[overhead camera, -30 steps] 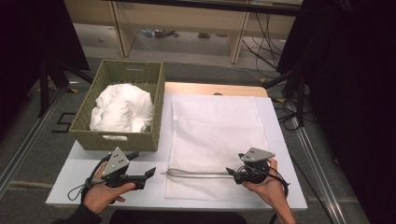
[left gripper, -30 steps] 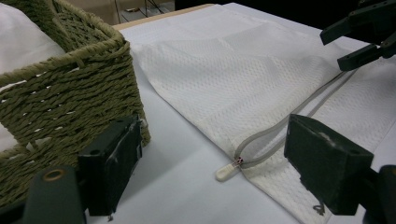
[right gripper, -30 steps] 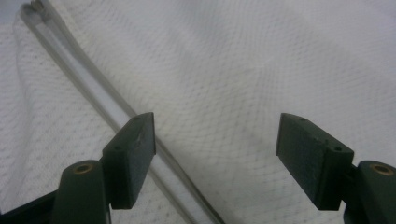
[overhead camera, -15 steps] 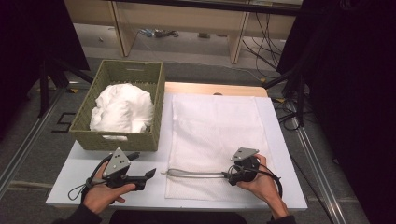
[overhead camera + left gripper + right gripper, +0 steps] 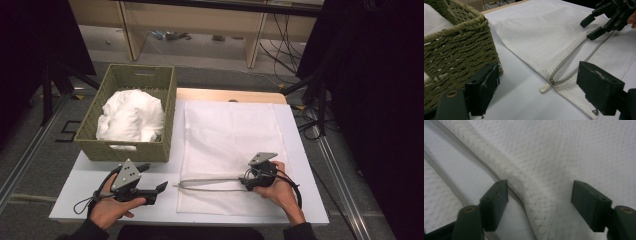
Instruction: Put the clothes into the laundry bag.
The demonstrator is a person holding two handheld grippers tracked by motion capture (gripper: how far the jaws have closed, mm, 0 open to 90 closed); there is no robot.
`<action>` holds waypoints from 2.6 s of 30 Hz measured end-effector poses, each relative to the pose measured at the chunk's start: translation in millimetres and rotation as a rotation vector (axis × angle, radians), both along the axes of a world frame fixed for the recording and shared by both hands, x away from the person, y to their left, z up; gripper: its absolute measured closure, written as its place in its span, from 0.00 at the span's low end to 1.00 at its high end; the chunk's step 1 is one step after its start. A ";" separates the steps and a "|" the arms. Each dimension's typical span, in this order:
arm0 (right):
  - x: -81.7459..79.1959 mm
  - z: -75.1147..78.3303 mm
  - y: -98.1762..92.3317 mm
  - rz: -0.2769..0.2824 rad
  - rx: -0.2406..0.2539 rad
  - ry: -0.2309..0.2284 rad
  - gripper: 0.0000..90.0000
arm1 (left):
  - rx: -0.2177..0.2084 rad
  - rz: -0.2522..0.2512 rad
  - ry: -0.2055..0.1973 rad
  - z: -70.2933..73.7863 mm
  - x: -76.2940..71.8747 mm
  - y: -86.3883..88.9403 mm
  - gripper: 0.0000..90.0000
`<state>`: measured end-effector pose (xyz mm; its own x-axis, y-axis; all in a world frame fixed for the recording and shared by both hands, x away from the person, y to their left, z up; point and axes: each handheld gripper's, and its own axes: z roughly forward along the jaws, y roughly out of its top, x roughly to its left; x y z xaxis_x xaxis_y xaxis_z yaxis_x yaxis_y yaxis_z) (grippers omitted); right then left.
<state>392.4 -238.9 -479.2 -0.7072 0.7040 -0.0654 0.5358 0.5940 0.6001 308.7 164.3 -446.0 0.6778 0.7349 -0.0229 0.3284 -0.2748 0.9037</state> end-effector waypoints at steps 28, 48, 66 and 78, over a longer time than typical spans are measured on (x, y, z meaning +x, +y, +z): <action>4.2 37.8 5.1 0.087 -0.046 -0.155 0.99 | -0.064 0.036 0.046 9.5 2.4 2.7 0.22; 6.4 80.8 15.9 0.142 -0.037 -0.283 0.99 | 0.069 0.187 0.007 100.5 83.5 68.4 0.22; 2.7 97.5 20.9 0.169 -0.035 -0.317 0.99 | 0.255 0.291 0.171 67.9 204.6 85.3 0.20; 3.0 95.6 22.4 0.169 -0.034 -0.300 0.99 | 0.322 0.286 0.334 22.9 240.2 77.3 0.11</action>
